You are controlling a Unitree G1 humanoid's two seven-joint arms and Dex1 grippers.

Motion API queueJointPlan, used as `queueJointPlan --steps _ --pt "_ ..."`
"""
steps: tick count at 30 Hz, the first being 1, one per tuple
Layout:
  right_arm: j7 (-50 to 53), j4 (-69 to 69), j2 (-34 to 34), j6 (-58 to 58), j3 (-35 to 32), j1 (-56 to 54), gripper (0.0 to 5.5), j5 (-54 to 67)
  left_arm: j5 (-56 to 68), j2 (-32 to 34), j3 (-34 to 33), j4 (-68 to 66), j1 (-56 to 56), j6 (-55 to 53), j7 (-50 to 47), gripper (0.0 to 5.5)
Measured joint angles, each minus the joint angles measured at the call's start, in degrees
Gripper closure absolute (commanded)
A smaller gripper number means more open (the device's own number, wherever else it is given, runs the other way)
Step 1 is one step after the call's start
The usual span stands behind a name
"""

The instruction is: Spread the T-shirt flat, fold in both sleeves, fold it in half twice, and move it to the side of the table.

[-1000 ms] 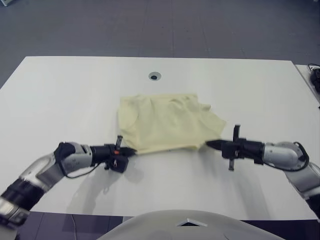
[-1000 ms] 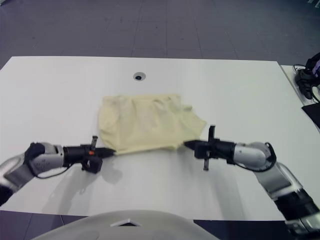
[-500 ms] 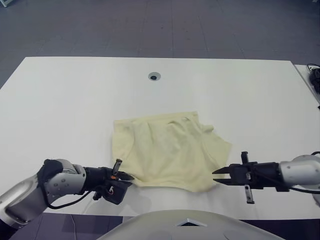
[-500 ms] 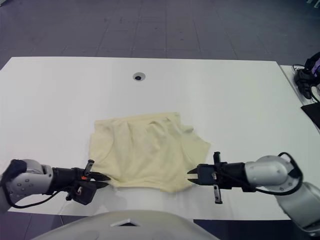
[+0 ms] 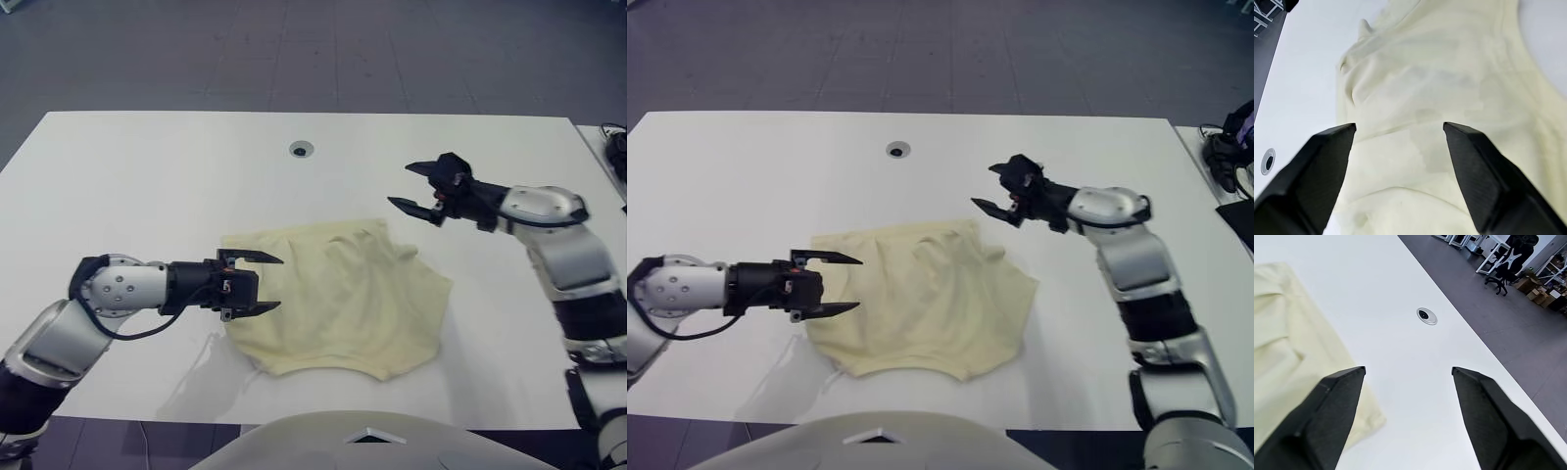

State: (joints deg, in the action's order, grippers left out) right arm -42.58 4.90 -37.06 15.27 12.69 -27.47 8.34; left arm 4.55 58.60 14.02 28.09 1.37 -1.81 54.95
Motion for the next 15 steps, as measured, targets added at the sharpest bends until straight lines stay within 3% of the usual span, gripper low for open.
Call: queueJointPlan --steps 4,9,15 --pt "4.5 19.7 7.0 -10.9 4.8 -6.0 0.99 -9.0 -9.0 -1.6 4.5 -5.0 -0.5 3.9 -0.8 0.88" --pt "7.4 33.3 8.0 -23.0 9.6 -9.4 0.23 -19.3 -10.0 -1.7 4.4 -6.0 -2.7 6.3 -0.7 0.12" --pt "11.4 38.7 7.2 -31.7 11.8 -12.3 0.11 -27.1 -10.1 -1.4 2.8 -6.0 -5.0 8.5 -0.7 0.10"
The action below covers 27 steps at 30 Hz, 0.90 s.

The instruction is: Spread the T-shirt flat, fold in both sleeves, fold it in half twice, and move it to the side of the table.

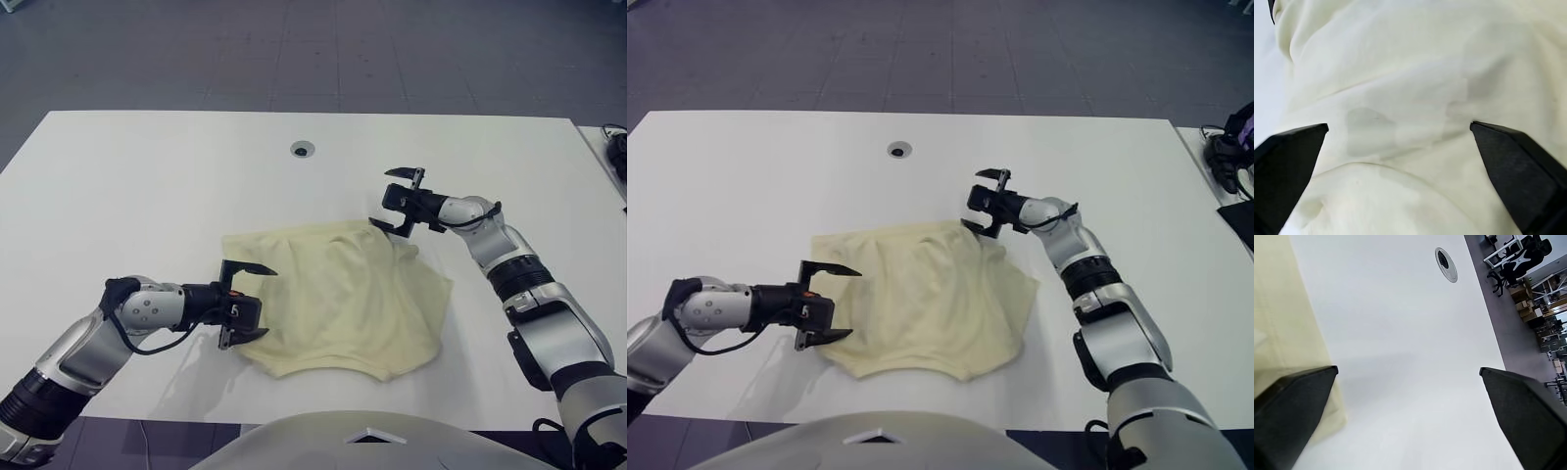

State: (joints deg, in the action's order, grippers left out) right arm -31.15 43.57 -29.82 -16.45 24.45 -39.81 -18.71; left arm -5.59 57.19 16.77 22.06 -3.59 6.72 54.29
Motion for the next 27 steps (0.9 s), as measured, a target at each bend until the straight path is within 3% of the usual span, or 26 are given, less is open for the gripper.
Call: queueJointPlan --steps 10,14,18,23,27 --pt "24.0 21.8 -0.1 1.1 2.1 -7.8 0.11 -11.1 0.0 0.1 -0.8 2.7 -6.4 2.0 -1.3 0.10" --pt "27.0 25.7 1.0 2.0 0.3 -9.0 0.11 -10.6 0.3 0.1 -1.3 4.0 -8.3 1.7 -1.4 0.10" --pt "26.4 26.7 2.1 -0.6 -5.8 -8.7 0.11 -4.5 4.9 -1.0 -1.9 5.3 -8.4 -3.8 -0.6 0.10" --pt "21.9 15.6 1.3 -6.0 -12.9 -8.1 0.11 3.2 24.5 -9.3 -8.2 6.5 5.1 -19.0 -1.2 0.10" --pt "14.0 -5.1 -2.7 -2.2 -16.3 -0.2 0.11 8.8 24.7 -13.2 -9.4 -1.1 18.1 -20.3 -3.1 0.10"
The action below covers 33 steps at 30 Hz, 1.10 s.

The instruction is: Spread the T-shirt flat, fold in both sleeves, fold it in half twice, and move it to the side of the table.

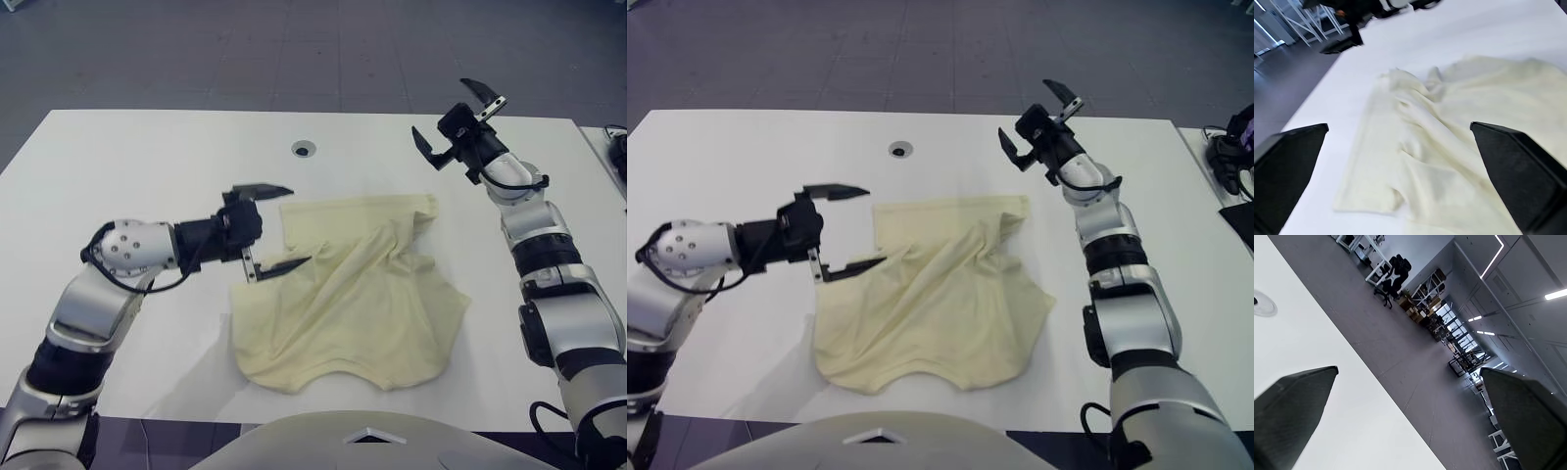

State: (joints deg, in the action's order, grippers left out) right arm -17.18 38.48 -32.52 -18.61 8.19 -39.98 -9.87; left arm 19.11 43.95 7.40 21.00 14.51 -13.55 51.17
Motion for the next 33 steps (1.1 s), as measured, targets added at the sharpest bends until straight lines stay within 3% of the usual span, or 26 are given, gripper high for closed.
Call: queueJointPlan --steps 8,13,17,24,33 --pt "-9.4 -35.4 -4.8 13.9 -5.8 29.7 0.11 7.6 -16.4 -9.4 8.1 -25.0 12.5 9.9 -10.6 0.10" --pt "-15.7 -58.6 -8.3 22.9 -12.0 52.2 0.11 11.2 -27.4 -16.1 14.5 -49.0 19.6 20.5 -18.7 0.10" --pt "-20.5 -66.8 -12.9 24.9 -19.1 65.2 0.11 10.7 -32.6 -20.4 17.2 -66.3 24.4 31.2 -21.7 0.10" --pt "-21.0 -62.1 -17.2 20.9 -14.7 66.1 0.11 -0.9 -39.9 -22.1 20.4 -82.1 33.0 41.6 -25.8 0.10" --pt "-23.3 -63.3 -18.7 32.2 -19.4 67.0 0.11 0.4 -49.8 -19.7 24.3 -94.7 41.4 39.4 -34.8 0.10"
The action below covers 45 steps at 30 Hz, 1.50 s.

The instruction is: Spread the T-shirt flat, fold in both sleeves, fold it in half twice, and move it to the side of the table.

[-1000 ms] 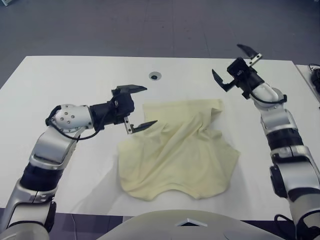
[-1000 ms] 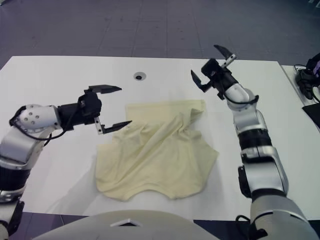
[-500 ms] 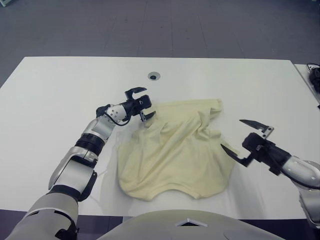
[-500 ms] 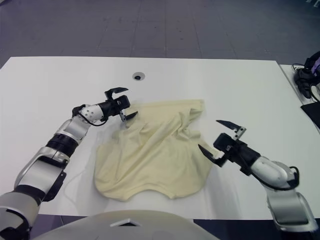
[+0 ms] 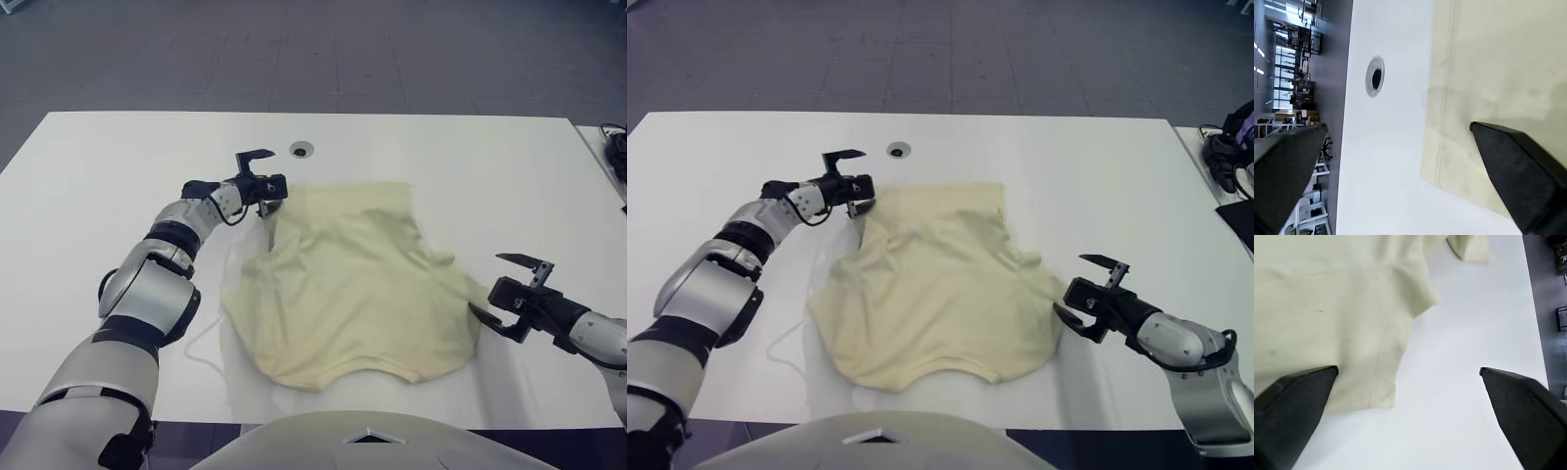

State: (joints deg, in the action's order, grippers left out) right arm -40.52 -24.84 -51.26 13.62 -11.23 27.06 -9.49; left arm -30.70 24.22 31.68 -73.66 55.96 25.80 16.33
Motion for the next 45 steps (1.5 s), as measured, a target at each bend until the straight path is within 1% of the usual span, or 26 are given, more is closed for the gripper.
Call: queueJointPlan --steps 6,10,12,14,16,19,20,21,23,25,28,30,32,33,38,41,44,45 --pt "-5.3 -8.0 -0.2 14.2 -0.7 1.4 0.11 5.6 -2.1 -0.4 0.1 -2.7 2.3 -3.5 -0.9 0.10" --pt "-8.8 -10.1 -3.4 21.3 -0.2 -0.8 0.11 7.2 -3.4 -0.7 0.2 -3.4 2.8 -4.3 -1.7 0.10" --pt "-10.7 -10.4 -4.5 25.3 0.2 -5.2 0.11 9.8 -3.6 -0.7 0.1 -3.7 2.9 -4.7 -2.3 0.10" --pt "-11.7 -10.8 -5.8 28.8 0.1 -12.5 0.11 12.5 -4.0 -0.8 0.1 -4.1 3.1 -4.9 -3.0 0.10" --pt "-12.1 -9.7 -5.7 31.4 1.7 -22.2 0.11 15.3 -4.2 -0.9 0.1 -4.3 3.1 -5.3 -3.7 0.10" --pt "-10.5 -4.5 -0.9 31.1 7.3 -37.3 0.11 17.0 -4.5 -1.1 -0.2 -4.3 3.6 -5.1 -6.3 0.10" --pt "-8.4 0.4 3.2 28.4 10.8 -43.1 0.11 16.0 -4.5 -1.2 -0.9 -4.3 4.6 -4.2 -8.0 0.10" --pt "-6.5 4.0 5.8 25.8 12.9 -46.2 0.11 14.9 -4.5 -1.3 -1.3 -4.2 5.8 -3.2 -9.0 0.10" --pt "-2.4 14.2 11.6 18.3 17.0 -51.7 0.11 11.9 -3.8 -1.3 -2.8 -3.5 9.3 0.0 -10.5 0.10" --pt "1.5 25.3 16.5 10.9 19.7 -55.1 0.11 9.2 -2.4 -1.0 -4.5 -1.7 11.6 4.4 -10.4 0.10" --pt "6.5 39.5 21.5 2.8 22.0 -58.6 0.11 6.2 1.8 0.0 -7.1 2.2 10.7 10.1 -5.5 0.10" --pt "9.8 49.4 24.7 -2.6 23.1 -61.7 0.11 4.2 6.8 2.5 -9.3 9.5 5.9 13.0 0.2 0.10" --pt "12.6 56.9 27.0 -6.5 23.4 -64.2 0.11 2.9 11.4 5.9 -10.8 18.5 -2.1 13.8 5.0 0.10" --pt "14.4 60.7 27.9 -8.5 23.3 -65.3 0.11 2.2 13.7 8.3 -11.6 24.8 -8.5 13.2 7.5 0.10" --pt "19.1 71.0 29.3 -14.1 23.2 -67.3 0.11 1.7 20.9 15.2 -15.8 49.0 -31.7 5.9 12.7 0.10" --pt "21.2 75.2 29.7 -16.5 23.1 -67.9 0.11 1.6 23.7 17.5 -18.6 61.9 -42.2 0.9 14.5 0.10" --pt "23.0 79.6 30.4 -19.7 23.0 -68.9 0.11 1.4 26.5 20.9 -22.9 76.1 -53.0 -5.0 17.1 0.10" --pt "23.5 81.4 30.7 -21.4 22.9 -69.6 0.11 1.4 27.7 22.9 -25.4 82.2 -57.6 -7.5 18.7 0.10"
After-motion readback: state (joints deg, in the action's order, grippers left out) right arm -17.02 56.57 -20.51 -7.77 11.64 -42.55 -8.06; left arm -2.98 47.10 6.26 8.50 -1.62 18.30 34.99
